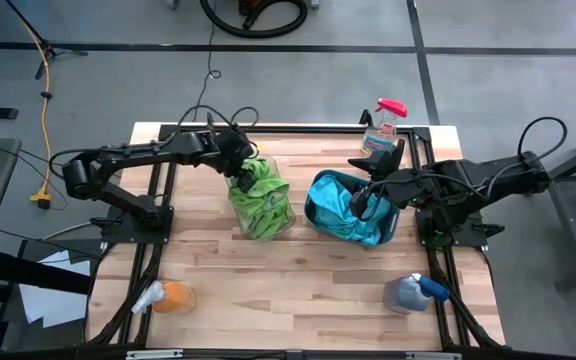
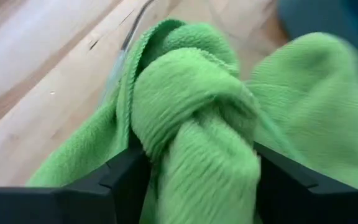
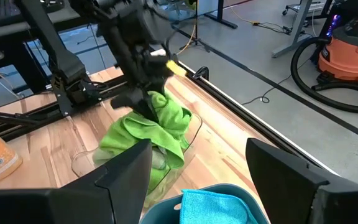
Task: Sort microfiber towel by color & place in baskets
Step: Put the green towel into the transparent bin, then return to Home Position
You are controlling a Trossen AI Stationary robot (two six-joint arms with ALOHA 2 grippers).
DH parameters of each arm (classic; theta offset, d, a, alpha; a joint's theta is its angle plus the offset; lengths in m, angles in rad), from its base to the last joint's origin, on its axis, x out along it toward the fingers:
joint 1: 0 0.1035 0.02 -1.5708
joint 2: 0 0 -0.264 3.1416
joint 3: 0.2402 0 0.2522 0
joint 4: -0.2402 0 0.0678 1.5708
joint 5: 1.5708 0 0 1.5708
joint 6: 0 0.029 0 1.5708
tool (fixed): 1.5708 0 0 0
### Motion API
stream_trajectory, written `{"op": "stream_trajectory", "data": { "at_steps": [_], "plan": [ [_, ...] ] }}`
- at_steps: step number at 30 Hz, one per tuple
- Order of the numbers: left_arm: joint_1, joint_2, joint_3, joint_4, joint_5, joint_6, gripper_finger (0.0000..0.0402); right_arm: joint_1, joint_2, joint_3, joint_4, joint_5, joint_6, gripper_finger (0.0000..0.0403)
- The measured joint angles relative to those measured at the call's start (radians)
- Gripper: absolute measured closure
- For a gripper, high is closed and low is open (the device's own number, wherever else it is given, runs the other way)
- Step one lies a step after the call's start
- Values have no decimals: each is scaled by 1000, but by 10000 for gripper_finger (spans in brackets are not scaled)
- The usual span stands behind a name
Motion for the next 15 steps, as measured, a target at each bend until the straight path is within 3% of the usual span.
{"op": "stream_trajectory", "data": {
  "at_steps": [6,15],
  "plan": [
    [0,-95,59,-62,57,-8,155,0,0,0,0,0,-6,146],
    [-62,-213,150,-64,62,-42,154,0,0,0,8,0,-26,146]
  ]
}}
